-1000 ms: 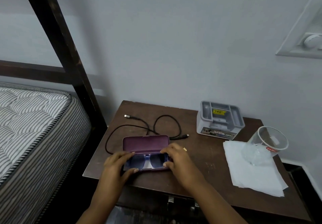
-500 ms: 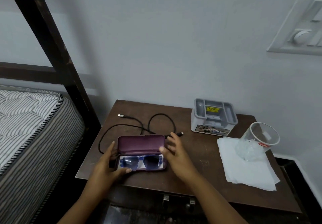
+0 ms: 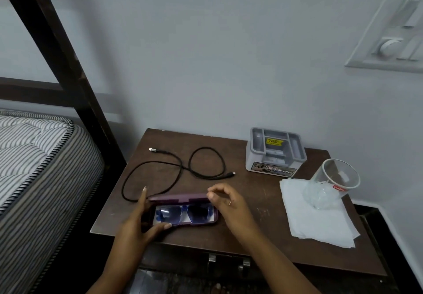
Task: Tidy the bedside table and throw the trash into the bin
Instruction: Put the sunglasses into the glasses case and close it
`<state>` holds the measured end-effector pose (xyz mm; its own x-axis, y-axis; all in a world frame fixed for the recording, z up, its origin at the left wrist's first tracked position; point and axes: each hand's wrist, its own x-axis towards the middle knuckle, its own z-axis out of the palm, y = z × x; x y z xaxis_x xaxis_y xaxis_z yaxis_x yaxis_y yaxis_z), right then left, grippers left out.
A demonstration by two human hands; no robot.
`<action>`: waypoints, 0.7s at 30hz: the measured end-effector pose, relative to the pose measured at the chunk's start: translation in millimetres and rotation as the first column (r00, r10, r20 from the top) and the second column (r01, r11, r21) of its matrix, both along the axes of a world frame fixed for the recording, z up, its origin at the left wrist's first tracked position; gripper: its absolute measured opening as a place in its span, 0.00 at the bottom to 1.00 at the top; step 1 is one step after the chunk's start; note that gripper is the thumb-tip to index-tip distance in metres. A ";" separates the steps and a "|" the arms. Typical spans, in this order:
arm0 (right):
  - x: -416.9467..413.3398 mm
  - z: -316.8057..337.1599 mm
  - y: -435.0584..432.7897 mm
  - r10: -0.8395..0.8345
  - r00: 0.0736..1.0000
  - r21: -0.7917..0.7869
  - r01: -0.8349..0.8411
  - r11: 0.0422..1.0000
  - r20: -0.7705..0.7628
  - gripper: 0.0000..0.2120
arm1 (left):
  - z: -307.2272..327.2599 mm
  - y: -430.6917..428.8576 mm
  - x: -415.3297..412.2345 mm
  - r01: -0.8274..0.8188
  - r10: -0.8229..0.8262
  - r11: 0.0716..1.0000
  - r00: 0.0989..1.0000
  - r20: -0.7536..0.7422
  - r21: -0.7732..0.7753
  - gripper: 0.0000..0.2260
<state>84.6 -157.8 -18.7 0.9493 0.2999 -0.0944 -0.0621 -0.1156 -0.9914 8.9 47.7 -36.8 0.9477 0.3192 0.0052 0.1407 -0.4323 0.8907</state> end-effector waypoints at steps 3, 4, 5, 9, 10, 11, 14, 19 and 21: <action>-6.2 -5.0 -9.7 0.048 0.999 -0.008 -0.048 0.999 -0.015 0.08 | 0.6 0.7 -0.8 0.016 -0.016 1.000 1.000 0.001 -0.016 0.43; -7.8 -6.8 -12.4 0.066 0.998 -0.017 -0.067 0.998 -0.019 0.11 | 0.0 1.6 -1.0 0.022 -0.022 0.999 1.000 -0.010 -0.036 0.42; -8.9 -9.0 -14.6 0.080 0.997 -0.025 -0.080 0.996 -0.015 0.15 | -0.3 2.7 -1.7 0.028 -0.029 0.998 0.999 -0.016 -0.049 0.41; -10.9 -15.6 -19.6 0.127 0.991 -0.075 -0.125 0.989 0.029 0.23 | 0.1 7.3 -1.1 0.071 -0.073 0.996 0.996 -0.045 -0.055 0.30; -10.8 -16.1 -19.8 0.137 0.990 -0.099 -0.133 0.986 0.037 0.23 | 1.3 8.1 -0.5 0.085 -0.088 0.995 0.994 -0.058 -0.053 0.27; -11.1 -15.9 -19.9 0.148 0.988 -0.121 -0.142 0.982 0.045 0.23 | 1.8 9.5 -0.2 0.091 -0.096 0.994 0.993 -0.074 -0.058 0.26; -10.9 -15.1 -20.1 0.163 0.984 -0.165 -0.150 0.975 0.067 0.25 | -1.9 15.0 1.1 0.088 -0.092 0.995 0.991 -0.099 -0.042 0.24; -9.8 -14.2 -20.8 0.178 0.982 -0.194 -0.162 0.967 0.069 0.25 | -5.0 15.9 4.9 0.111 -0.120 0.990 0.986 -0.115 -0.082 0.28; -10.7 -14.6 -20.9 0.173 0.982 -0.194 -0.156 0.968 0.070 0.25 | -4.1 15.7 5.0 0.119 -0.127 0.990 0.985 -0.113 -0.077 0.27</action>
<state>73.9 -178.6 -33.3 0.8953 0.4375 -0.0841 0.0577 -0.3010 -0.9519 13.9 63.4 -40.9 0.9725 0.1957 -0.1266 0.1957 -0.3905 0.8996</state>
